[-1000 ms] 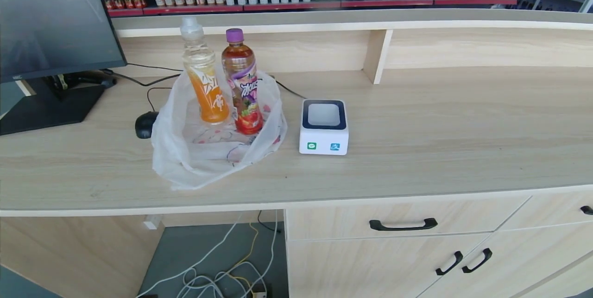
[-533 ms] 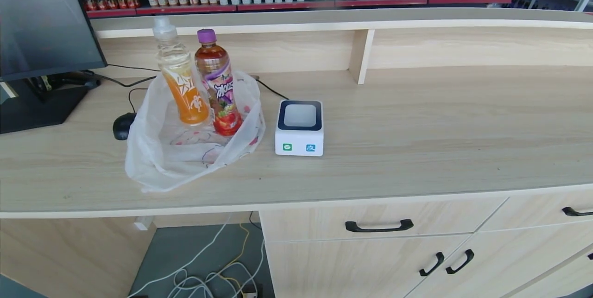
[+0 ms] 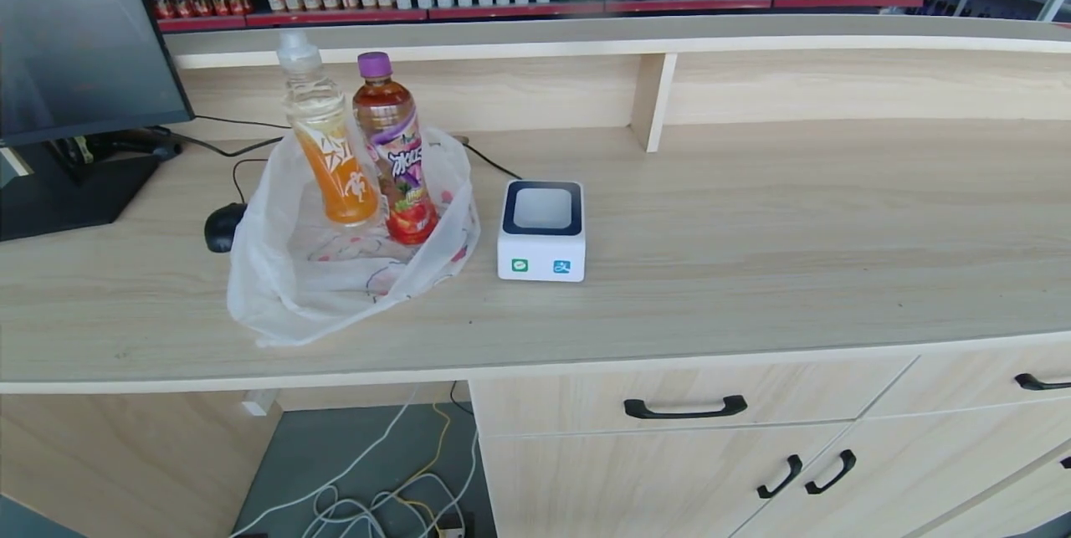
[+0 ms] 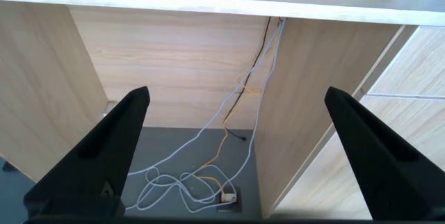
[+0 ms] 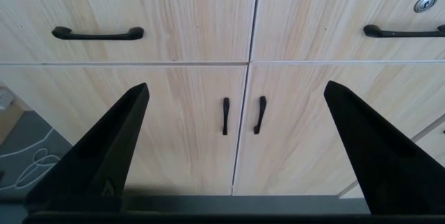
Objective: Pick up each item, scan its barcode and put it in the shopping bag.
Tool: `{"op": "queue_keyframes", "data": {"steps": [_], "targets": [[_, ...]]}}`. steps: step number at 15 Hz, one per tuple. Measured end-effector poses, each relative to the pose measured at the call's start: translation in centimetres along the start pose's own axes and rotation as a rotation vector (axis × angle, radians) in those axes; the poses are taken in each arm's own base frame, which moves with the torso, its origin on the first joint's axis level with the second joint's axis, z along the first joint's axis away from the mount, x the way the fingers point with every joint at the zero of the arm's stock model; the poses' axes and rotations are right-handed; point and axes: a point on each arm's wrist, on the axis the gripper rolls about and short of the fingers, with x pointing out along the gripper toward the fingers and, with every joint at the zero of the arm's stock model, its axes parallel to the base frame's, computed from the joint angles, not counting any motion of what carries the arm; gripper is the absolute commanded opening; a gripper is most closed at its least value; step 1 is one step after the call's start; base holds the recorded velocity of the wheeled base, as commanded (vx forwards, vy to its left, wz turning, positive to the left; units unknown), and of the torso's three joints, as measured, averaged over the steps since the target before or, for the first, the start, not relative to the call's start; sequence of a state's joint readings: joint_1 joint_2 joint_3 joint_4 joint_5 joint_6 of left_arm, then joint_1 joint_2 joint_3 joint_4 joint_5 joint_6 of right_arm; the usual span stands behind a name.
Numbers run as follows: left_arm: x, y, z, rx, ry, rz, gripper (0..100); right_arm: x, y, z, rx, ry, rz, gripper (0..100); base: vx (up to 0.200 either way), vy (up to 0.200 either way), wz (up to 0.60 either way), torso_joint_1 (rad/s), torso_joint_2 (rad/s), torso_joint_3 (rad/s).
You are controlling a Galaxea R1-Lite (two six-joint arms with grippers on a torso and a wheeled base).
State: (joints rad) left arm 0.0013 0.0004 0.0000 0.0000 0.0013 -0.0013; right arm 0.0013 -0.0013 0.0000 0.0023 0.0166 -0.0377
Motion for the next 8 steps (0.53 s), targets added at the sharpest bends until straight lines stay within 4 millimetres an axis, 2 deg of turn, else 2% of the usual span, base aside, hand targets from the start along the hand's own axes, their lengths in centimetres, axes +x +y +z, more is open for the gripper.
{"op": "queue_keyframes", "data": {"steps": [1, 8], "targets": [[0.00, 0.00, 0.00, 0.000, 0.000, 0.000, 100, 0.00, 0.00, 0.00, 0.000, 0.000, 0.000, 100, 0.000, -0.200, 0.00, 0.002, 0.00, 0.002], [0.00, 0.00, 0.00, 0.000, 0.000, 0.000, 100, 0.00, 0.00, -0.01, -0.002, 0.001, 0.000, 100, 0.000, 0.000, 0.00, 0.000, 0.00, 0.000]]}}
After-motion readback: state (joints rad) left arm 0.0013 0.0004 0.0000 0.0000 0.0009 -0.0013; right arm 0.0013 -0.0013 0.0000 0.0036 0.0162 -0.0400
